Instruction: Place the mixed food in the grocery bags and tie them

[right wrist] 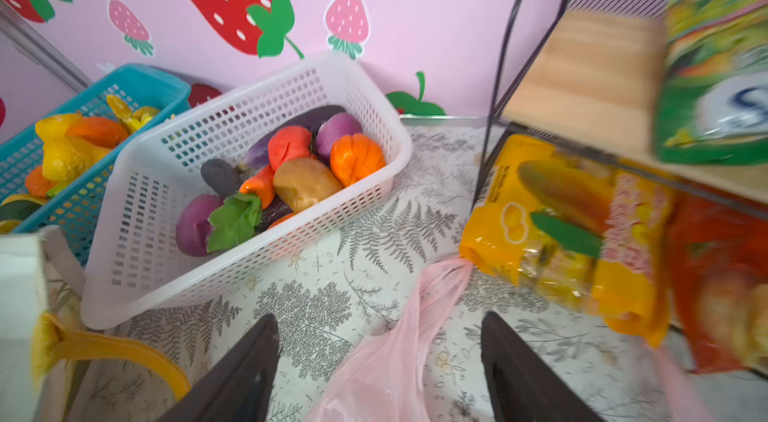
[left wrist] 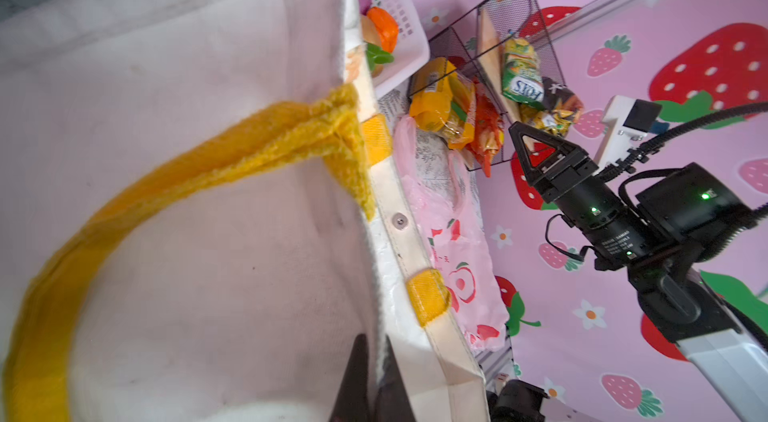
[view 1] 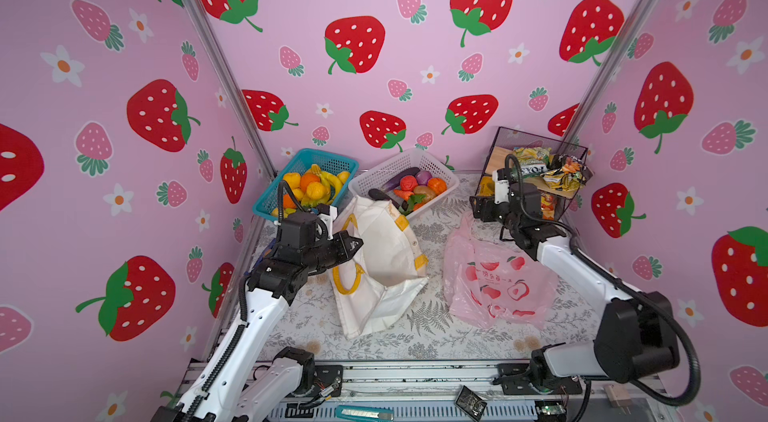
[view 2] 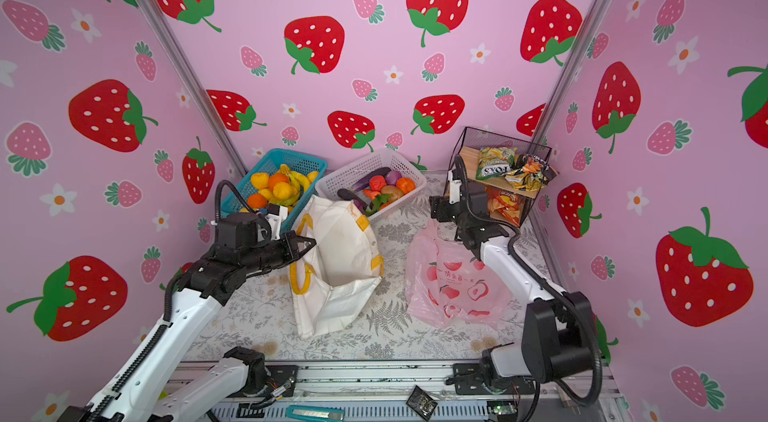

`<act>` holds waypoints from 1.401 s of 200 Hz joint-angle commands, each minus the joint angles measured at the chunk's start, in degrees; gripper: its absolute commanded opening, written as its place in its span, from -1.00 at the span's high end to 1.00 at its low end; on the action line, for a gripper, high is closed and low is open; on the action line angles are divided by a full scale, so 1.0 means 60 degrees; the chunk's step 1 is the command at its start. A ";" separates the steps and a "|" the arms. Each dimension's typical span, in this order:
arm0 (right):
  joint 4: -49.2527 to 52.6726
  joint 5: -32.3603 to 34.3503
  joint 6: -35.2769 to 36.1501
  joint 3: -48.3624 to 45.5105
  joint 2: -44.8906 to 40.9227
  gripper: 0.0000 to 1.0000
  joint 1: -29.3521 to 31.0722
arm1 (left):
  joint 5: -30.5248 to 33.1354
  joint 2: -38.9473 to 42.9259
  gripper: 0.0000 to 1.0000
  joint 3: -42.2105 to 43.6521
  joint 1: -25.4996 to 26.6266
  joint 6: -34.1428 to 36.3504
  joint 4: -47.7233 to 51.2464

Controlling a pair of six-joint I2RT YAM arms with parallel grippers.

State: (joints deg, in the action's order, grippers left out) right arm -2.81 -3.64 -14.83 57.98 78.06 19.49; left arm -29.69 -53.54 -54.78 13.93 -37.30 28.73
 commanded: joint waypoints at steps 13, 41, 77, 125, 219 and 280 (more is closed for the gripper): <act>0.1005 0.0650 0.0423 0.0571 -0.0490 -0.59 -0.0306 | -0.1749 0.0366 1.00 -0.2086 0.0091 0.1211 0.1657; 0.1020 0.0769 0.0349 0.0932 -0.0456 -0.60 -0.0376 | -0.2990 0.0451 1.00 -0.2600 0.0109 0.1409 0.1971; 0.1166 0.1005 0.0318 0.1372 -0.0271 -0.61 -0.0406 | -0.3945 0.0485 1.00 -0.1755 0.0415 -0.0643 -0.0885; 0.1838 0.2262 0.0694 0.1636 -0.0215 -0.63 -0.0426 | -0.3691 -0.1052 1.00 -0.1256 0.1818 -0.2159 -0.2893; 0.1966 0.2867 0.0695 0.1422 -0.0215 -0.67 -0.0532 | -0.2711 -0.4371 1.00 -0.0348 0.1598 -0.2387 -0.4422; 0.1984 0.2632 0.0503 0.2829 0.0483 -0.68 -0.1873 | -0.1454 -0.4716 0.86 0.0079 0.1008 -0.1971 -0.4319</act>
State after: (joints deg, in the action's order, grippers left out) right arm 8.86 11.94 -10.85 70.83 79.40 11.79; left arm -41.74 -80.93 -54.57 20.08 -50.94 3.77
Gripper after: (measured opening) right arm 0.840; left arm 0.056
